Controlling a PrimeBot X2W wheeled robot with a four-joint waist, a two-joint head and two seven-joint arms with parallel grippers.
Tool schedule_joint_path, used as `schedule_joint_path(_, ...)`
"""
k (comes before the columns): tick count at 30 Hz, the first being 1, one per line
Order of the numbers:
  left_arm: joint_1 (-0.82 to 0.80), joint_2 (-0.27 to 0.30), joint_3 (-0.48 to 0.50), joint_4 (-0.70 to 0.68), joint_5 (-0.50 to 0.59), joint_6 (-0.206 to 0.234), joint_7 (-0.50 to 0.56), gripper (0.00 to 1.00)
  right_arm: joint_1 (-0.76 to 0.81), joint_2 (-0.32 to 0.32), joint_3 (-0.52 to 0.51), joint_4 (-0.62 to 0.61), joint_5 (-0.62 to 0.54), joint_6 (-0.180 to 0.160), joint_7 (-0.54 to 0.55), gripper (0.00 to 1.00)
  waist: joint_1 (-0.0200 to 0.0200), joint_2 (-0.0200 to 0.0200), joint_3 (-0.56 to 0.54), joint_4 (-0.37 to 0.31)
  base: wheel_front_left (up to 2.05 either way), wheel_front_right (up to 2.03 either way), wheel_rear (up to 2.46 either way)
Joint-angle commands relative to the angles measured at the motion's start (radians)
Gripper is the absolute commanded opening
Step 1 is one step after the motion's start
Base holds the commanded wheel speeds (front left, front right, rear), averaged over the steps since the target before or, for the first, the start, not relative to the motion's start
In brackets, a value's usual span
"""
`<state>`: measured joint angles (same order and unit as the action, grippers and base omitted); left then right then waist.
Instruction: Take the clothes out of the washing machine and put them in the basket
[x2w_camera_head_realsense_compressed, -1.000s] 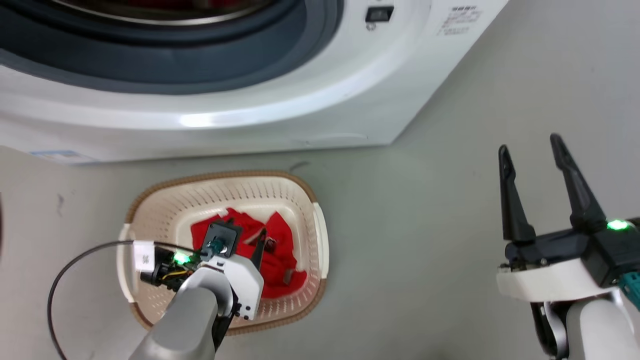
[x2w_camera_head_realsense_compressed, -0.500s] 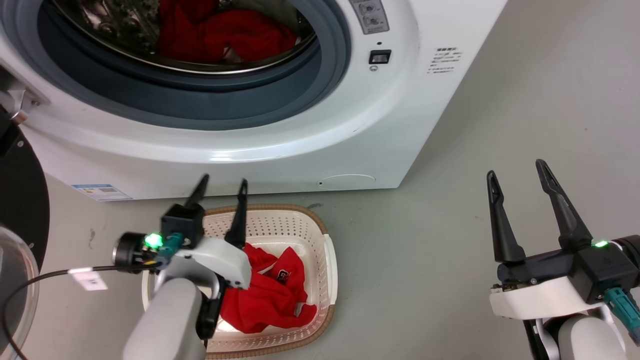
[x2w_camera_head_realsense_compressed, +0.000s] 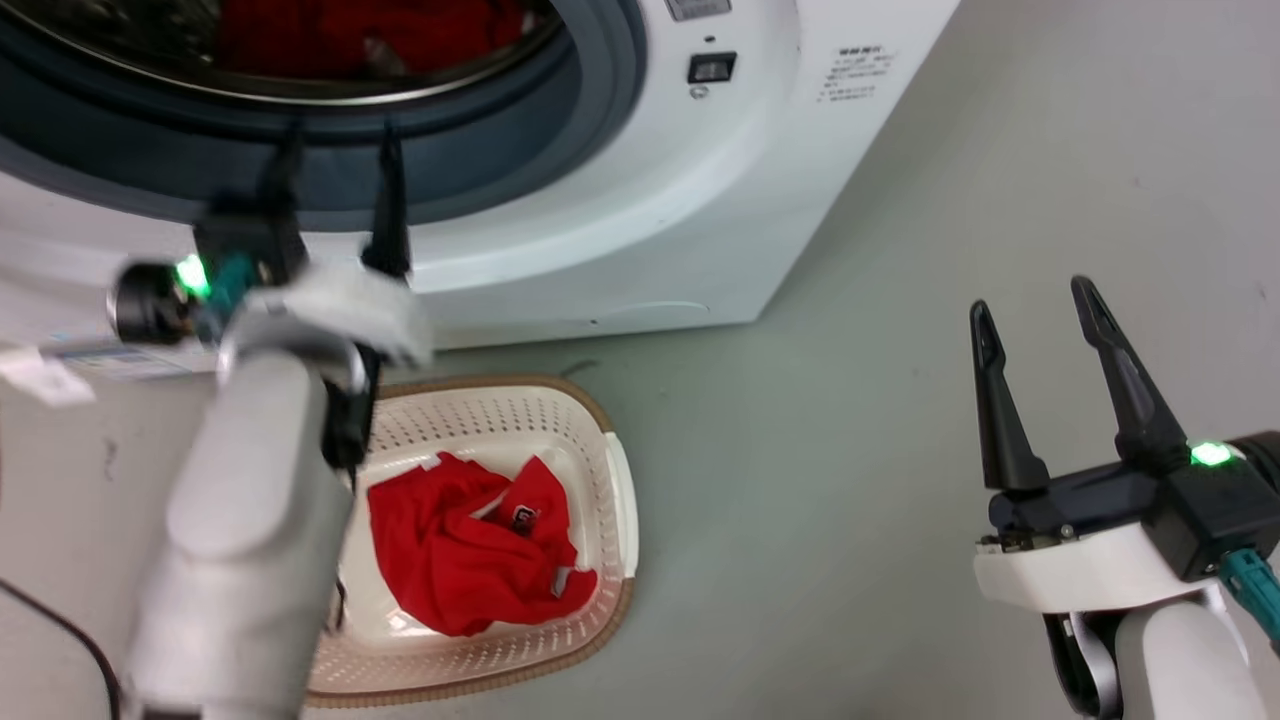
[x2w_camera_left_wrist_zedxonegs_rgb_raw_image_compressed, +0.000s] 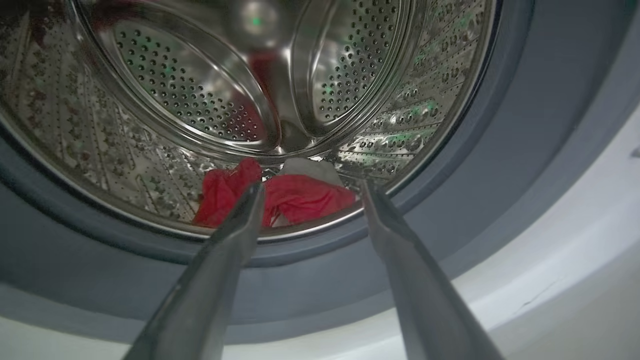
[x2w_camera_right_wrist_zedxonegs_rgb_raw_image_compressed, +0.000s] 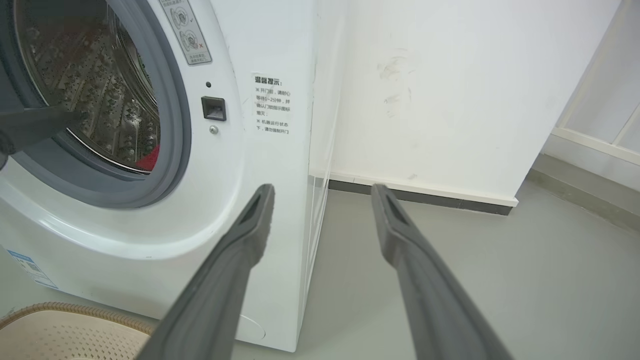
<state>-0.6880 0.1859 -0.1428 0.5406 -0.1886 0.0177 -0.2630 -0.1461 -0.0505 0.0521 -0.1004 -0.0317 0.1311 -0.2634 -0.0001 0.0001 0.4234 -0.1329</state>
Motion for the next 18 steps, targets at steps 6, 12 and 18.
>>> schedule_joint_path(6, -0.234, 0.05, -0.003, 0.156, 0.016, -0.024, 0.043, 1.0, -0.051, 0.0, 0.012, -0.017, 0.028, -0.001, -0.002, 1.0, 0.0001, -0.0001, 0.098, -0.067, 0.0, 0.0, 0.0)
schedule_joint_path(12, -0.478, 0.109, -0.007, 0.305, 0.026, -0.05, 0.137, 1.0, -0.091, 0.001, 0.018, -0.035, 0.061, -0.001, -0.002, 1.0, 0.0001, -0.0001, 0.185, -0.119, 0.0, 0.0, 0.0)
schedule_joint_path(18, -0.682, 0.178, -0.03, 0.444, 0.047, -0.076, 0.275, 1.0, -0.123, 0.001, 0.028, -0.052, 0.099, -0.001, -0.002, 1.0, 0.0001, -0.0001, 0.262, -0.171, 0.0, 0.0, 0.0)
